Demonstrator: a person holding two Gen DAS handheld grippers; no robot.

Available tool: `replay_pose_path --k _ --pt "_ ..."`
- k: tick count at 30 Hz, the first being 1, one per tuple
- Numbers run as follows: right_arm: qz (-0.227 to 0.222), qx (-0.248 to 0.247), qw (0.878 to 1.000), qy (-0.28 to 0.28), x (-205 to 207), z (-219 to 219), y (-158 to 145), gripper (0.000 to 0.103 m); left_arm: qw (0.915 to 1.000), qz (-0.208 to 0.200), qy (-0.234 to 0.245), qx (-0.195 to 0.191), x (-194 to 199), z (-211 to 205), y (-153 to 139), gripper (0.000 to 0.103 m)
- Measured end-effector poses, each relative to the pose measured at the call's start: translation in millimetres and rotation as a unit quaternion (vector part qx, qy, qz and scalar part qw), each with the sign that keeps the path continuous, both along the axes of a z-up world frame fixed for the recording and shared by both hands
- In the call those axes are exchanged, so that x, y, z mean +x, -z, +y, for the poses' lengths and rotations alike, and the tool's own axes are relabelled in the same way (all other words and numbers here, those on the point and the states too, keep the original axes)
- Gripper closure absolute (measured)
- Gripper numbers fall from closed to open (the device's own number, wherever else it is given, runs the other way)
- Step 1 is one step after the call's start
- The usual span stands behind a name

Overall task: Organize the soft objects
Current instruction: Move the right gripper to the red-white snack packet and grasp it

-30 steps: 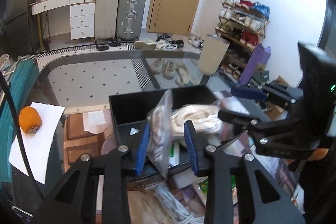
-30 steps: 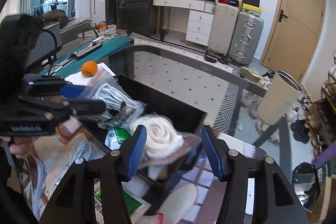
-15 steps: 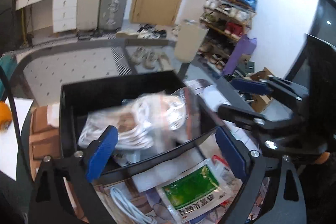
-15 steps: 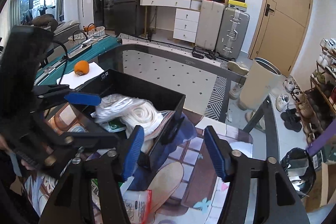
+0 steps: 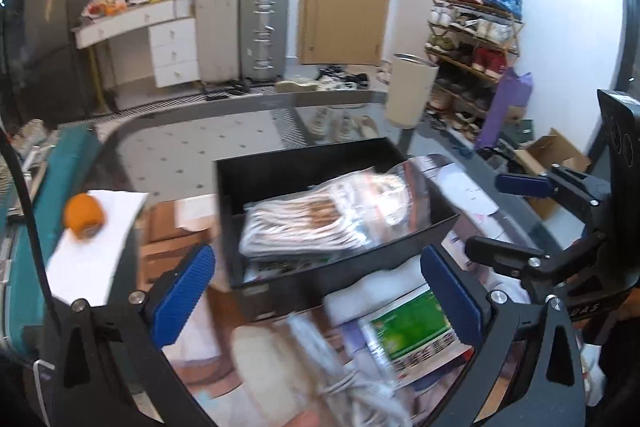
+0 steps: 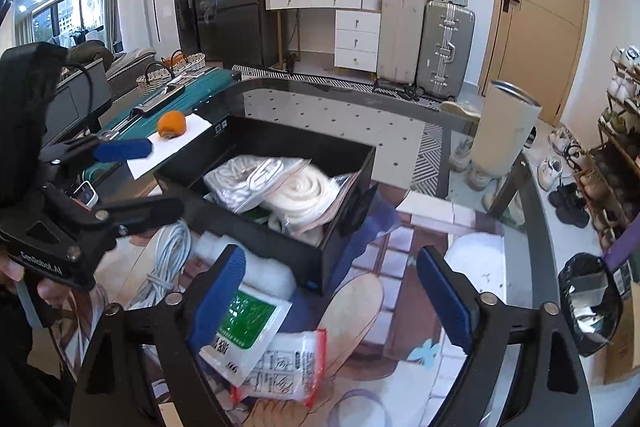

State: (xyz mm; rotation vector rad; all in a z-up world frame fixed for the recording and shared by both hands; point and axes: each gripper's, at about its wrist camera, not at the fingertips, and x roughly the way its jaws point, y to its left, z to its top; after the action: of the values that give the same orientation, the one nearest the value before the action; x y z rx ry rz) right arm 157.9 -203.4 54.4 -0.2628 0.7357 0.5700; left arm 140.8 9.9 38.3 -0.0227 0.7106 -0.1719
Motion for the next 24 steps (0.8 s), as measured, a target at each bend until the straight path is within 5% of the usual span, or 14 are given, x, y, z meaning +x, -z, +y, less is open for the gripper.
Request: replay_pose_path --k 5,24 --pt "0.001 -0.006 1.000 -0.002 -11 1 5 0.002 0.9995 -0.001 -0.028 0.013 -16 10 7 0.000" --pt "0.035 -0.030 0.999 0.006 -37 -16 38 0.001 0.9974 0.048 -0.045 0.030 -39 7 41 0.000"
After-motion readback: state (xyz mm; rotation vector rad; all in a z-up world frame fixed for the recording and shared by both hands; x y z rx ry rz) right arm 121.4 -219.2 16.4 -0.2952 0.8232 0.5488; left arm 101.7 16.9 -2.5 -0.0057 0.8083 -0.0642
